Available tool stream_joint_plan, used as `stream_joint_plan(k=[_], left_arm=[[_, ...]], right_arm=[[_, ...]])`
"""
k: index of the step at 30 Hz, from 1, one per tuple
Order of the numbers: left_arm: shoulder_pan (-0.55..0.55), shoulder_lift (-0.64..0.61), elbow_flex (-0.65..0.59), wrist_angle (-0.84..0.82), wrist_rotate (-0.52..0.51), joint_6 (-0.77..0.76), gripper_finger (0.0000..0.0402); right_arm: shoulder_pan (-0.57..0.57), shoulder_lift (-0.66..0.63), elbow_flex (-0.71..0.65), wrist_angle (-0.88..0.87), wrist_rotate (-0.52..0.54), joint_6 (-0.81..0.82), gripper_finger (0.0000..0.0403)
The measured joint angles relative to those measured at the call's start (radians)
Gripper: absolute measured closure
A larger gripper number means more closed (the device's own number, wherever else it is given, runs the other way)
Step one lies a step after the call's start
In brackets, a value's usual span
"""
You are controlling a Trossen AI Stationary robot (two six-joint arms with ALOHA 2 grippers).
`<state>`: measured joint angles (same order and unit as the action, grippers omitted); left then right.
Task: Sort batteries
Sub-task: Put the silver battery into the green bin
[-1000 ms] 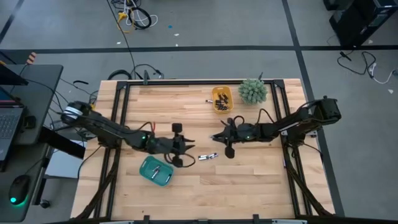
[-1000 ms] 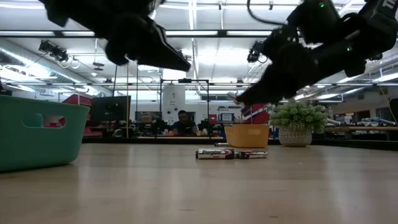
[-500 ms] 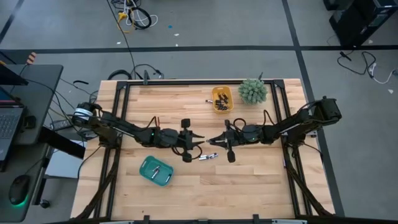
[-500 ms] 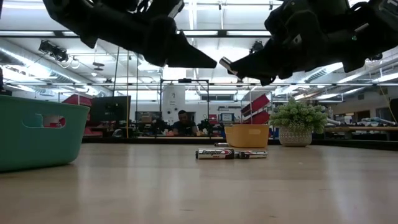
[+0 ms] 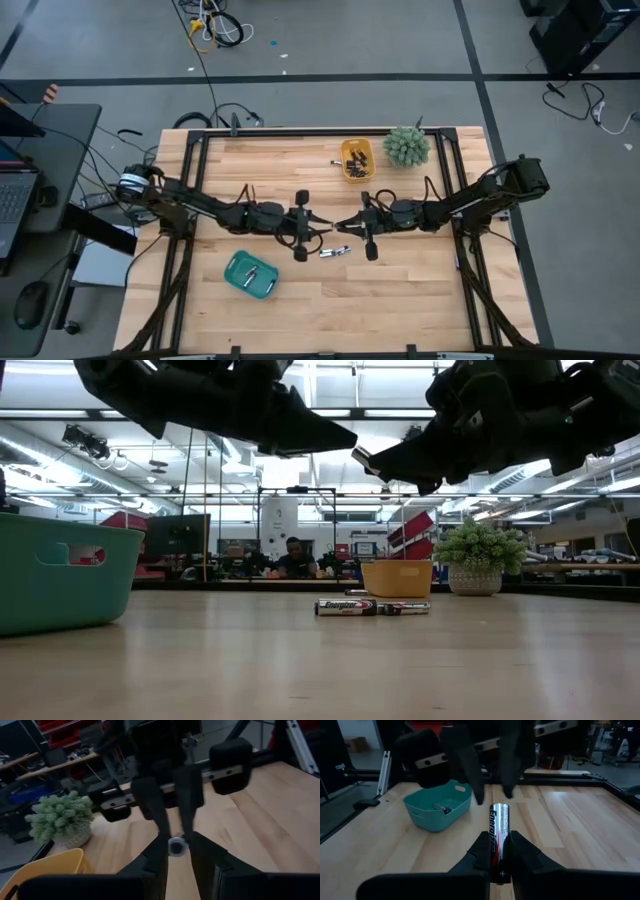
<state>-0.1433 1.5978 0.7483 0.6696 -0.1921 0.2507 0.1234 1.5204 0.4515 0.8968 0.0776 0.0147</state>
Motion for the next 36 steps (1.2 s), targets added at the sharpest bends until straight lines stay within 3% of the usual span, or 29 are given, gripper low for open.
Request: stream_joint_plan(k=[12, 21, 28, 36], left_arm=[[0.011, 0.016, 0.0, -0.007, 0.002, -0.004, 0.0323], [0.014, 0.11, 0.0, 0.176, 0.06, -0.019, 0.0323], [0.024, 0.124, -0.001, 0.194, 0.067, -0.019, 0.0324], [0.038, 0.124, -0.002, 0.197, 0.075, -0.02, 0.0378]], right_arm=[[0.001, 0.0, 0.0, 0.0, 0.0, -0.002, 0.0371], [0.002, -0.001, 0.001, 0.013, -0.009, -0.011, 0.0371], [0.003, -0.002, 0.0, 0.009, -0.011, -0.011, 0.0371], [0.002, -0.002, -0.001, 0.007, -0.01, -0.011, 0.036]])
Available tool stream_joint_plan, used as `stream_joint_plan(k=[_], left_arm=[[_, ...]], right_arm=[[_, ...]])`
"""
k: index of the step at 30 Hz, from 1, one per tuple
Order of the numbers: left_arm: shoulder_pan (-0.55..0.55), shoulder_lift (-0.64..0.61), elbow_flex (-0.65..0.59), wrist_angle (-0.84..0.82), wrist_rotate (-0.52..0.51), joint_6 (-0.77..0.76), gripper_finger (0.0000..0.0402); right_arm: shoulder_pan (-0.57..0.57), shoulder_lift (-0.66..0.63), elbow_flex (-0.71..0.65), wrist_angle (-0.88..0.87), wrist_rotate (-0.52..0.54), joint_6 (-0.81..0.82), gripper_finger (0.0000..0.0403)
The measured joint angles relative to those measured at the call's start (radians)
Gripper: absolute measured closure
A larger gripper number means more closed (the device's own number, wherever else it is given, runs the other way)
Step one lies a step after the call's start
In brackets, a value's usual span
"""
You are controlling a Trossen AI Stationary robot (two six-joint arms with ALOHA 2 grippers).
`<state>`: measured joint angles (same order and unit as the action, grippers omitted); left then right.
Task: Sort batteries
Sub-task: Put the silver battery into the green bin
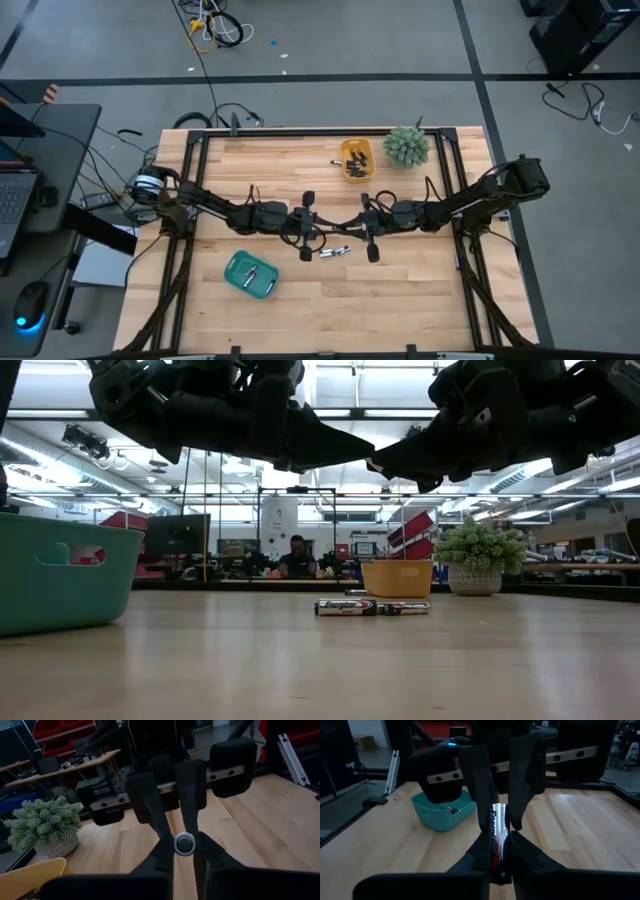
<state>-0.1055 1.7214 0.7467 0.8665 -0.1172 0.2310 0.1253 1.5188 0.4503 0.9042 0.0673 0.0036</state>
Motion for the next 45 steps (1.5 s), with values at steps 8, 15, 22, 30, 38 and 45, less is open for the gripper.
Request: stream_joint_plan(k=[8, 15, 22, 30, 38, 45], left_arm=[[-0.018, -0.029, -0.001, -0.018, -0.077, 0.004, 0.0385], [-0.092, -0.229, 0.003, -0.318, -0.178, 0.075, 0.0385], [-0.216, -0.515, 0.003, -0.8, -0.182, -0.041, 0.0385], [-0.346, -0.709, 0.003, -1.201, -0.149, -0.604, 0.0384], [-0.457, -0.657, 0.002, -1.422, -0.072, -0.985, 0.0384], [-0.473, -0.591, 0.002, -1.462, 0.03, -0.996, 0.0383]], right_arm=[[-0.001, -0.012, 0.001, 0.001, 0.007, 0.055, 0.0332], [-0.003, -0.071, 0.004, -0.086, 0.028, 0.084, 0.0307], [-0.007, -0.097, 0.003, -0.168, 0.115, 0.091, 0.0304], [-0.027, -0.098, 0.003, -0.165, 0.116, 0.102, 0.0303], [-0.067, -0.098, 0.002, -0.165, 0.115, 0.099, 0.0302], [-0.091, -0.098, 0.002, -0.183, 0.115, 0.135, 0.0303]])
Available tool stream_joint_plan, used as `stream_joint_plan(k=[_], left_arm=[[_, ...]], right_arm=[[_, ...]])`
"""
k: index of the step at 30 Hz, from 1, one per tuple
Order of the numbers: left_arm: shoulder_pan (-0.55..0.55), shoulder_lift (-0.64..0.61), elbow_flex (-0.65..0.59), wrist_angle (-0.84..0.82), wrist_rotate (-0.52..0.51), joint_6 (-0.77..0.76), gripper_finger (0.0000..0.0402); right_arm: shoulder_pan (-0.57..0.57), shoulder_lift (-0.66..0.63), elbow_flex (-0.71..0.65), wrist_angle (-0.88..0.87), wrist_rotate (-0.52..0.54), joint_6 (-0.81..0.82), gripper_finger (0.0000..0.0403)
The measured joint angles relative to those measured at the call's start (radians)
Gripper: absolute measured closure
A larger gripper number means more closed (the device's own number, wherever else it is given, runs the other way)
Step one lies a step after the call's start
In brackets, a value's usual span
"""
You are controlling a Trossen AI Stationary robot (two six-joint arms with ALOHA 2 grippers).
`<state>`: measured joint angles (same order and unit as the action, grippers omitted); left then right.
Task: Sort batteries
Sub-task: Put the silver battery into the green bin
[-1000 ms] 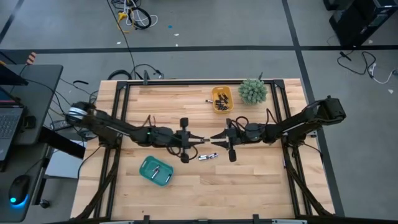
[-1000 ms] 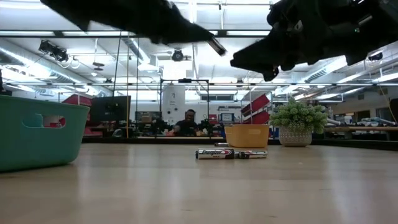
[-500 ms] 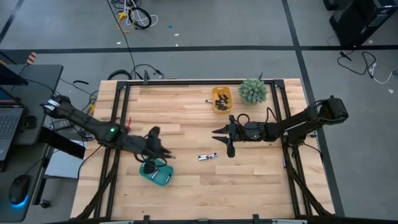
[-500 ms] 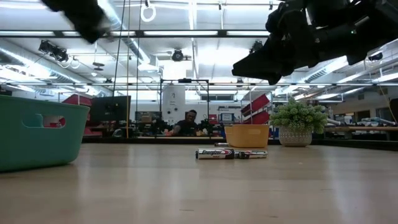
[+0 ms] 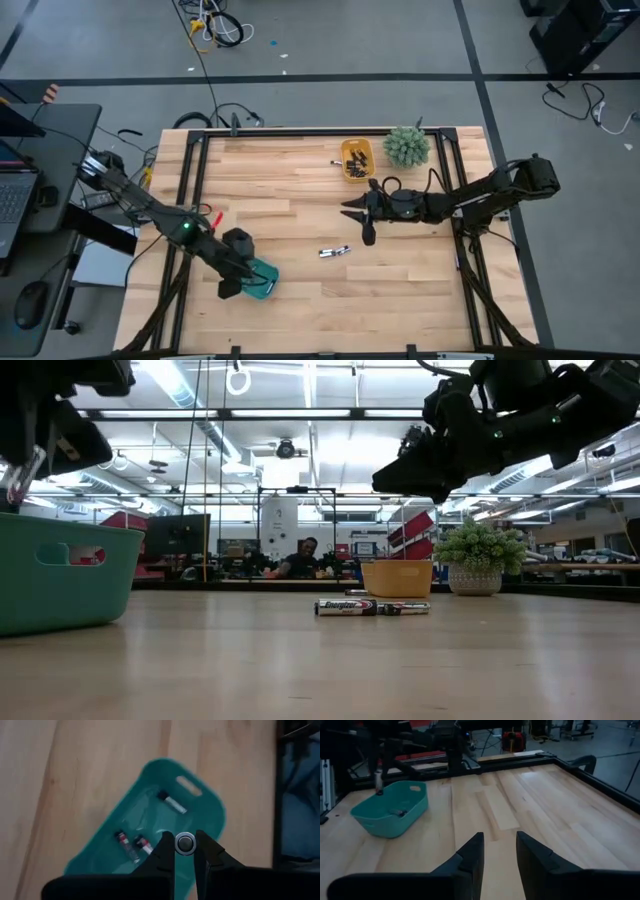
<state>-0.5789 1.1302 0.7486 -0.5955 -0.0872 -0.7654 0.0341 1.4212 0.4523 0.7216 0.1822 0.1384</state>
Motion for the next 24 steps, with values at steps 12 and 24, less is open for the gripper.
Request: stream_joint_plan(k=[12, 24], left_arm=[[0.001, 0.022, 0.0, -0.028, -0.102, 0.005, 0.0344], [0.012, 0.022, 0.0, -0.049, 0.009, -0.011, 0.0207]], right_arm=[[0.005, 0.0, 0.0, -0.03, 0.0, -0.002, 0.0302], [0.053, 0.0, 0.148, -0.366, 0.063, -0.035, 0.0304]])
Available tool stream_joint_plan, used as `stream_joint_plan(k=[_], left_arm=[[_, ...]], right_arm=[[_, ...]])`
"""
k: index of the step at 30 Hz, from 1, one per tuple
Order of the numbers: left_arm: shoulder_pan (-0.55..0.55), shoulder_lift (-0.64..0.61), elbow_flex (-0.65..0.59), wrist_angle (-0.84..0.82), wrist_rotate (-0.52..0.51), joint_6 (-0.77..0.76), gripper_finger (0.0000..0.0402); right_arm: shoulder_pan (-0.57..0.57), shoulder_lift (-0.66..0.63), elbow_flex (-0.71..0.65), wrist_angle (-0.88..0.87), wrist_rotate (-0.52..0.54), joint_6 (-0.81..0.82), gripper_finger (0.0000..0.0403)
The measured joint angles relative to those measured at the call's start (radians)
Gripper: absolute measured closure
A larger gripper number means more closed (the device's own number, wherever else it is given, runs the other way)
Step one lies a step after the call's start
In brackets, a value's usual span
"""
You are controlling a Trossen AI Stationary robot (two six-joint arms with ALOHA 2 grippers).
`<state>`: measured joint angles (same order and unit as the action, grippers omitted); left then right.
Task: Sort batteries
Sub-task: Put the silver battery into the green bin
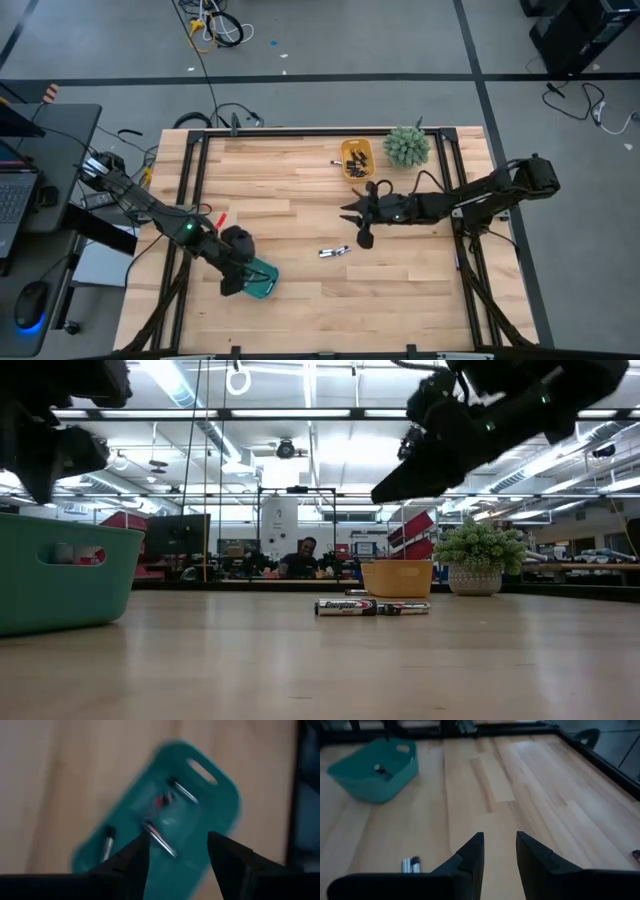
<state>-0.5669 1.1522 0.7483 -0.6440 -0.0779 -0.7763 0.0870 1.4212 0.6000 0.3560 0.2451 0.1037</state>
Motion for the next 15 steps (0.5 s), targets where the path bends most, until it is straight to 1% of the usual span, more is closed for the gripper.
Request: stream_joint_plan(k=[2, 4, 6, 8, 12, 15], left_arm=[[0.005, 0.0, 0.0, 0.008, 0.046, 0.027, 0.02], [0.016, -0.001, 0.0, 0.039, 0.043, 0.065, 0.0197], [0.039, -0.002, 0.0, 0.113, 0.031, 0.141, 0.0196], [0.067, -0.002, 0.0, 0.177, -0.002, 0.228, 0.0196], [0.119, -0.003, 0.0, 0.285, -0.132, 0.394, 0.0195], [0.149, -0.003, 0.0, 0.32, -0.27, 0.515, 0.0195]], right_arm=[[0.018, 0.0, 0.056, -0.079, 0.002, -0.022, 0.0304], [0.031, 0.0, 0.118, -0.156, 0.023, -0.026, 0.0304], [0.037, 0.0, 0.177, -0.265, 0.039, -0.025, 0.0304], [0.043, 0.0, 0.233, -0.389, 0.046, -0.023, 0.0304], [0.089, 0.0, 0.304, -0.594, 0.029, -0.01, 0.0304], [0.137, 0.0, 0.281, -0.628, 0.012, -0.013, 0.0304]])
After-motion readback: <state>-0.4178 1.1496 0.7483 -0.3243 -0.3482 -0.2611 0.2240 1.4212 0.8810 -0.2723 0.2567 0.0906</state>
